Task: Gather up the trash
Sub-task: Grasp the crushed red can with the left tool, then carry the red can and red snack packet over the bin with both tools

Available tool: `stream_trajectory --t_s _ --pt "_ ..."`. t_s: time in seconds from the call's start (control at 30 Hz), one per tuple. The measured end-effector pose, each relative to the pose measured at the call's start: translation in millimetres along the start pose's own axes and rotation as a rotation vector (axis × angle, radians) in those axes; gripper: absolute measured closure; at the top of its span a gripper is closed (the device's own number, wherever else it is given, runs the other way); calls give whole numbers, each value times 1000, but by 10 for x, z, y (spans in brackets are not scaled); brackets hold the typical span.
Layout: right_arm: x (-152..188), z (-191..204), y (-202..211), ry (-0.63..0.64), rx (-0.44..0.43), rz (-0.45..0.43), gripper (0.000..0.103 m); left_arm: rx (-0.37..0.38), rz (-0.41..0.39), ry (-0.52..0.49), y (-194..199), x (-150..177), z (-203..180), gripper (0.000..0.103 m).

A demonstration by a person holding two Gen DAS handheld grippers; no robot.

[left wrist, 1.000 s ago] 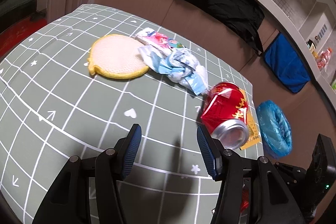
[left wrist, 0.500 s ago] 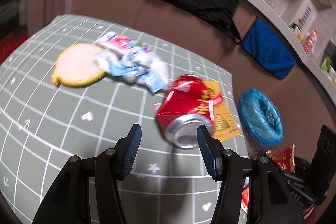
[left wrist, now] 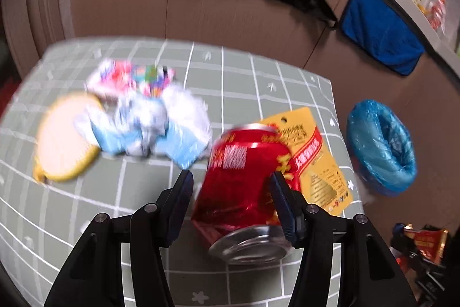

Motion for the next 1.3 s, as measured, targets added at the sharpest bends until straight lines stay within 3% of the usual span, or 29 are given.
stream_trajectory --t_s 0.07,0.17,0.33,0.43,0.5,0.6,0.7,0.97,1.3 --pt "-9 -3 -37 -12 -11 5 90 59 40 31 -106 57 14 39" --pt "-23 35 -56 -1 -14 3 90 150 97 74 -220 124 -46 38" --pt "-13 47 -61 -1 -5 7 90 136 98 65 -211 144 -180 44" --pt "-21 26 -22 -8 4 -1 90 134 58 77 -112 165 -188 52" --pt "-38 18 14 -10 9 -11 90 132 30 73 -8 184 -182 65" --pt "-69 26 56 -16 12 -26 90 131 -21 68 187 206 -215 73" --pt "-103 61 89 -12 10 -39 90 51 -97 7 357 241 -237 76" --pt "-191 69 153 -1 12 -68 90 14 -201 -43 795 318 -300 78" --pt "-605 -243 605 -8 83 -191 90 62 -291 -146 1029 163 -968 78"
Point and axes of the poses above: each gripper's, at about its wrist camera, not at the fingertips, and y roughly against the way its jaws point, z to its left, x to its underside, the point moved 7 cm from there along -y, roughly the way its jaws point, and after that the axes turned 4 degrees about y, right-handed, at the moved point
